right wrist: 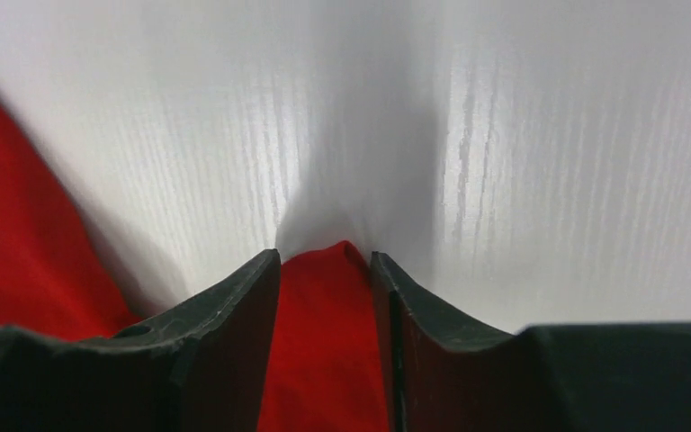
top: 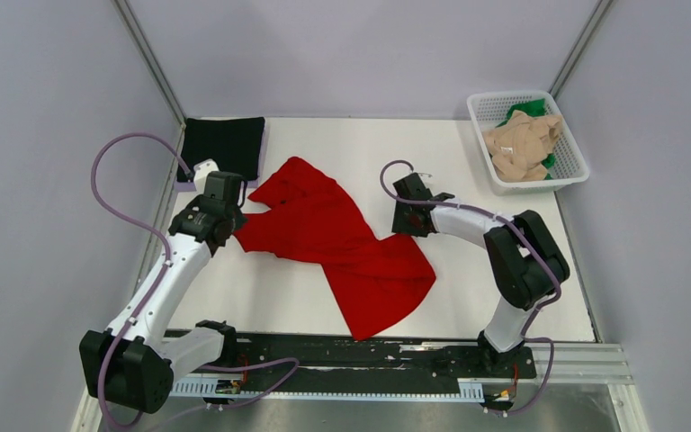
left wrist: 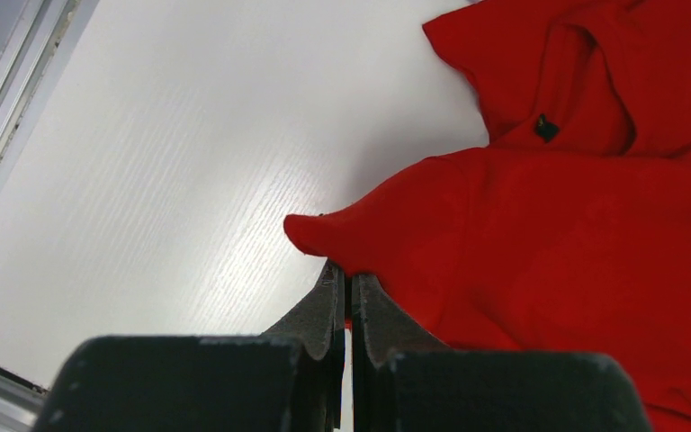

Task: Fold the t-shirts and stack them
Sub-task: Flatten out the tshirt

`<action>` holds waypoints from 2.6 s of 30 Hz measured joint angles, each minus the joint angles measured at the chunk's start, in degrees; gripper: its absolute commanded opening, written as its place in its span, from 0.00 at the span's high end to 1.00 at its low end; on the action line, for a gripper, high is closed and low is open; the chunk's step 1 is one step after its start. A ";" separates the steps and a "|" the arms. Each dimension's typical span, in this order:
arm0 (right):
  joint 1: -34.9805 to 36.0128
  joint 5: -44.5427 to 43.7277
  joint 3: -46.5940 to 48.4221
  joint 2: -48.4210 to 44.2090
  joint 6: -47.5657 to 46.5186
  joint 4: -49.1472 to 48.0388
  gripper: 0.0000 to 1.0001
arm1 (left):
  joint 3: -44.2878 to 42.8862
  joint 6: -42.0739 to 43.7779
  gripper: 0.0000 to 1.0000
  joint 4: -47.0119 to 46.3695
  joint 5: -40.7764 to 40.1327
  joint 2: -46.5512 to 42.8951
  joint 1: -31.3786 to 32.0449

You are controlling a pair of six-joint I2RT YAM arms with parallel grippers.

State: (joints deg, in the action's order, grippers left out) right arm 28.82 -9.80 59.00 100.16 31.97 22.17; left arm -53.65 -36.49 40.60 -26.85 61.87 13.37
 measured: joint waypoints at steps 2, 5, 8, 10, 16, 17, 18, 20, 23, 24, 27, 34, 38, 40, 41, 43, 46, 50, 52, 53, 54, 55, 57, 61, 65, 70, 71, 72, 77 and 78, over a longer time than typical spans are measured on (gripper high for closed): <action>1.20 -3.02 0.31 0.46 0.72 0.24 0.76 | 0.13 0.00 1.00 -0.13 0.26 -0.09 0.00; 2.54 -7.13 0.42 0.79 2.21 1.11 0.82 | 0.15 0.00 1.00 -0.20 0.48 -0.17 0.00; 3.65 -9.97 0.44 0.81 4.37 1.62 0.94 | 0.15 -0.02 1.00 -0.17 0.61 -0.42 -0.02; 4.09 -11.63 0.44 0.83 5.60 2.23 1.00 | 0.15 -0.02 1.00 -0.17 0.63 -0.59 0.00; 4.87 -16.52 0.44 0.44 6.32 4.61 1.00 | 0.13 -0.07 1.00 -0.17 0.66 -0.66 0.00; 4.81 -17.90 0.44 0.09 5.90 5.57 1.00 | 0.00 -0.07 1.00 -0.11 0.66 -0.66 0.00; 4.61 -19.41 0.55 -0.57 5.16 6.56 1.00 | -0.24 -0.02 1.00 -0.09 0.66 -0.66 0.00; 3.98 -21.62 1.20 -3.06 3.26 7.72 1.00 | -1.88 0.24 1.00 0.15 0.70 -0.70 0.00; 2.40 -23.82 3.80 -9.62 -1.14 7.15 1.00 | -6.54 1.14 1.00 -0.39 1.07 -1.27 0.00; 1.97 -24.41 4.92 -12.35 -2.73 6.54 1.00 | -8.57 1.77 1.00 -0.90 1.20 -1.66 0.00; 1.11 -25.66 8.26 -20.68 -7.19 4.00 1.00 | -14.95 3.69 1.00 -3.80 2.23 -3.89 0.00; 1.01 -24.15 12.74 -42.05 -15.26 -2.64 1.00 | -30.82 9.99 1.00 -10.73 8.17 -10.14 0.00; 1.01 -20.90 15.26 -50.27 -18.62 -4.07 1.00 | -40.74 13.46 1.00 -12.09 11.82 -11.13 0.00; 1.01 -17.97 18.03 -52.83 -19.96 -4.37 1.00 | -45.57 15.04 1.00 -12.09 13.97 -11.34 0.00; 1.01 -16.44 19.56 -53.94 -20.41 -4.26 1.00 | -47.69 15.76 1.00 -12.09 14.88 -11.37 0.00; 1.01 -13.81 22.51 -55.49 -21.09 -4.04 1.00 | -52.94 17.22 1.00 -11.69 16.79 -11.21 0.00; 1.01 -10.51 27.58 -57.13 -22.08 -3.45 1.00 | -60.52 19.04 1.00 -10.71 19.89 -10.64 0.00; 1.01 -7.19 32.48 -58.25 -22.93 -1.95 1.00 | -67.63 20.31 1.00 -10.05 24.41 -10.32 0.00; 1.01 -5.79 33.92 -58.66 -23.32 -1.29 1.00 | -69.85 20.44 1.00 -10.05 26.71 -10.32 -0.02; 1.01 -5.35 34.38 -58.80 -23.54 -0.96 1.00 | -70.40 20.46 1.00 -10.16 27.47 -10.32 -0.02; 1.01 -5.22 34.60 -58.93 -23.69 -0.76 1.00 | -70.62 20.55 1.00 -10.32 28.11 -10.32 0.00; 1.01 -5.16 34.75 -59.04 -23.98 -0.39 1.00 | -70.58 20.61 1.00 -10.45 28.55 -10.32 0.00; 1.01 -5.90 34.73 -59.06 -24.61 0.09 1.00 | -69.26 20.81 1.00 -10.82 28.83 -10.32 0.00; 1.01 -11.26 32.63 -58.86 -25.92 -0.02 1.00 | -62.58 21.42 1.00 -12.59 27.52 -10.29 0.00; 1.01 -22.64 25.68 -57.02 -28.52 -3.50 0.99 | -49.13 21.70 1.00 -15.50 21.77 -9.49 0.00; -4.15 -30.42 13.92 -47.47 -28.13 -8.85 0.98 | -34.77 21.59 1.00 -20.28 11.65 -0.02 -0.02; -7.06 -29.09 11.26 -44.52 -26.47 -9.25 0.97 | -32.63 21.49 0.98 -21.38 9.94 3.82 -0.02; -10.71 -26.84 8.63 -40.87 -24.39 -9.70 0.95 | -31.04 21.38 0.90 -22.75 8.48 9.03 -0.04; -21.81 -18.60 3.56 -18.25 -18.08 -13.07 0.53 | -33.33 21.07 0.23 -27.74 9.03 38.91 -0.07; -22.82 -17.90 3.93 -13.60 -17.29 -13.55 0.44 | -36.48 20.87 0.12 -26.32 9.70 45.68 -0.07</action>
State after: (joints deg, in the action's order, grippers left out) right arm 6.00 -27.70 62.94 86.56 14.68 8.62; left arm -90.13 -15.62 14.28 -17.15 107.55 13.30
